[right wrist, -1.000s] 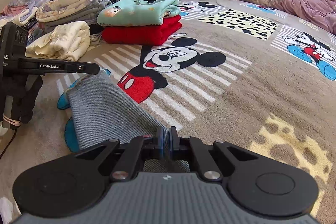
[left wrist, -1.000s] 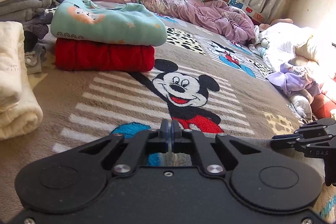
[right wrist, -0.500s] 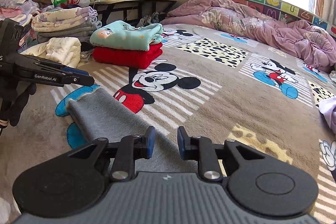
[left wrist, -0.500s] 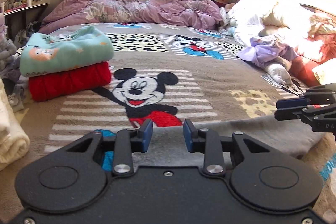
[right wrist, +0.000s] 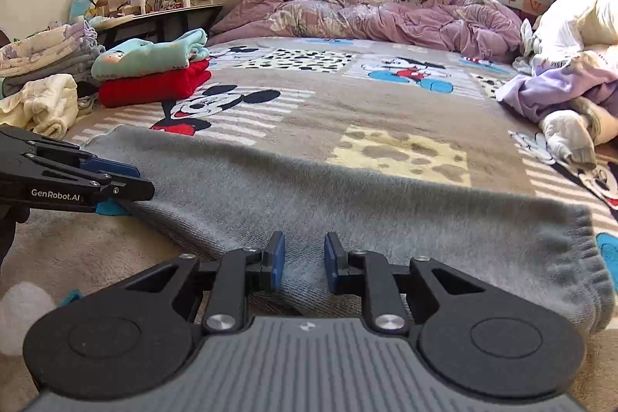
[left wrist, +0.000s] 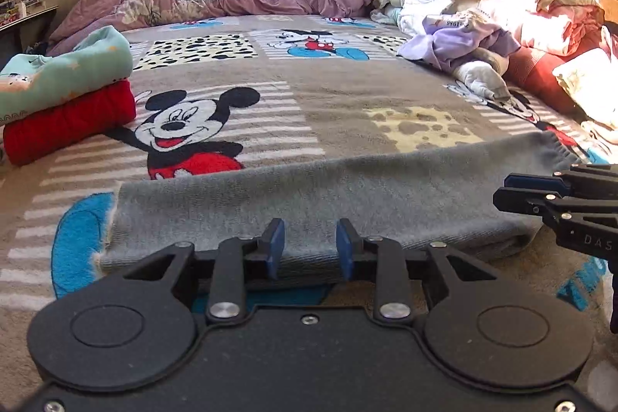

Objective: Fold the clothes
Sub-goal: 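Grasp the folded grey garment's edge with both tools and pull it taut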

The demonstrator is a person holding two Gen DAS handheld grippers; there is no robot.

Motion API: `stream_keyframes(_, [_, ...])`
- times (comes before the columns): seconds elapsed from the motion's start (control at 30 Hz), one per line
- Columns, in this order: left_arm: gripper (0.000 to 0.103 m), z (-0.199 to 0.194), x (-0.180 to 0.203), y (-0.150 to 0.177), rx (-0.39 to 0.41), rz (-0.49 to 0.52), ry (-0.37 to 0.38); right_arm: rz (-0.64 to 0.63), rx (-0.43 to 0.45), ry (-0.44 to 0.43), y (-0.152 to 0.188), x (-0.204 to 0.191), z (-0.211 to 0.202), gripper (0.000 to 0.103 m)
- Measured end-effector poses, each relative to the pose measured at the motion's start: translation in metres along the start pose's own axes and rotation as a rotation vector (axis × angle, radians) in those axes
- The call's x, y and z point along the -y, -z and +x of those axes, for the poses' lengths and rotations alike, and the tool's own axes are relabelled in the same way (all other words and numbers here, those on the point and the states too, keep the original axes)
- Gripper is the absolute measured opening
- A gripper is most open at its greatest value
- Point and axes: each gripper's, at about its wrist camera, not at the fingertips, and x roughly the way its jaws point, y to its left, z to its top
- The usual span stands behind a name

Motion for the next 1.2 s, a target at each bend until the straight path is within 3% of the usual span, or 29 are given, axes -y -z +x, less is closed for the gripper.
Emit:
stream_keyframes(0.07, [0.029, 0.010, -0.005, 0.005, -0.040, -0.013, -0.017, 0.019, 0.035, 0.001, 0.000, 0.001, -0.008, 0.034])
stream_keyframes(0.27, [0.029, 0.006, -0.005, 0.005, -0.033, -0.029, 0.000, 0.116, 0.024, 0.047, 0.002, 0.036, -0.024, 0.033])
stream_keyframes(0.43, [0.030, 0.007, -0.009, 0.005, -0.042, -0.049, 0.010, 0.268, 0.083, 0.100, -0.007, 0.110, -0.028, 0.034])
stream_keyframes(0.5, [0.031, 0.008, -0.011, 0.004, -0.045, -0.057, 0.017, 0.370, 0.096, 0.084, -0.008, 0.143, -0.021, 0.034])
stream_keyframes(0.6, [0.034, 0.009, -0.014, 0.005, -0.046, -0.066, 0.027, 0.509, 0.031, 0.114, 0.000, 0.179, 0.000, 0.033])
stream_keyframes(0.67, [0.034, 0.009, -0.016, 0.005, -0.046, -0.071, 0.034, 0.606, 0.006, 0.108, 0.018, 0.199, 0.011, 0.002])
stream_keyframes(0.73, [0.034, 0.009, -0.018, 0.005, -0.045, -0.075, 0.041, 0.642, 0.028, 0.093, 0.027, 0.204, 0.007, 0.000])
stream_keyframes(0.77, [0.034, 0.009, -0.018, 0.005, -0.044, -0.078, 0.045, 0.668, 0.056, 0.071, 0.028, 0.206, 0.001, 0.005])
stream_keyframes(0.83, [0.034, 0.009, -0.018, 0.006, -0.043, -0.077, 0.048, 0.654, 0.117, 0.059, 0.025, 0.200, -0.011, 0.018])
stream_keyframes(0.87, [0.034, 0.009, -0.018, 0.006, -0.043, -0.075, 0.045, 0.613, 0.100, 0.086, 0.025, 0.197, -0.011, 0.027])
stream_keyframes(0.97, [0.035, 0.008, -0.016, 0.007, -0.039, -0.068, 0.039, 0.507, 0.057, 0.153, 0.023, 0.189, -0.011, 0.022])
stream_keyframes(1.1, [0.036, 0.001, -0.015, 0.006, -0.014, -0.063, 0.019, 0.448, 0.128, 0.180, 0.008, 0.175, -0.039, 0.024])
stream_keyframes(1.2, [0.036, -0.003, -0.016, 0.006, 0.006, -0.067, -0.001, 0.360, 0.152, 0.152, 0.009, 0.154, -0.056, 0.024])
